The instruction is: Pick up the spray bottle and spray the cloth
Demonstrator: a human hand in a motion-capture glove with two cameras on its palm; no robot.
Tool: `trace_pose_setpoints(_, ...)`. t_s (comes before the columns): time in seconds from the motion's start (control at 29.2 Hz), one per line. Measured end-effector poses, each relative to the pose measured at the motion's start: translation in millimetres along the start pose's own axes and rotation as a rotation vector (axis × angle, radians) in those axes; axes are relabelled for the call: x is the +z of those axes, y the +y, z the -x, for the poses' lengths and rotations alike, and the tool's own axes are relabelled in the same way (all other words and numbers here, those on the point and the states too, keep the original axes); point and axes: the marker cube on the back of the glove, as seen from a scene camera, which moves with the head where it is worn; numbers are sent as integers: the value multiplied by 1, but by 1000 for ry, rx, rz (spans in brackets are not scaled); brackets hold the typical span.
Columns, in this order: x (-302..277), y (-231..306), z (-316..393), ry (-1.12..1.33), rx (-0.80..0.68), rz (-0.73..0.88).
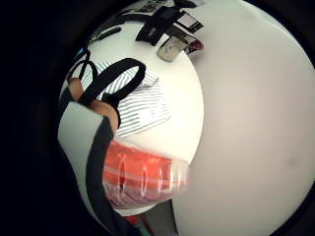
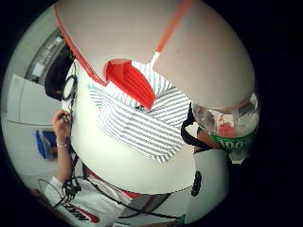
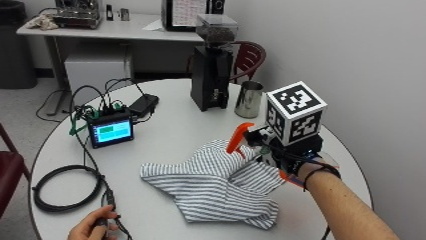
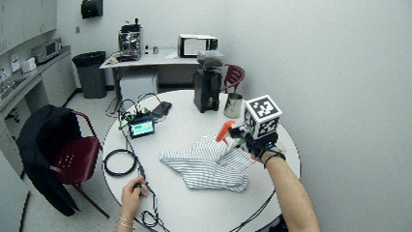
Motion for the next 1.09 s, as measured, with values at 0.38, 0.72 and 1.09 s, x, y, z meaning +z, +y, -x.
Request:
trace_pose_setpoints(0.38, -76, -16, -21, 47, 66, -136)
trace_pose_setpoints(0.72, -18, 2, 3, -85, 46, -71)
trace_pose_setpoints(1.09, -99, -37, 86, -775, -20, -352)
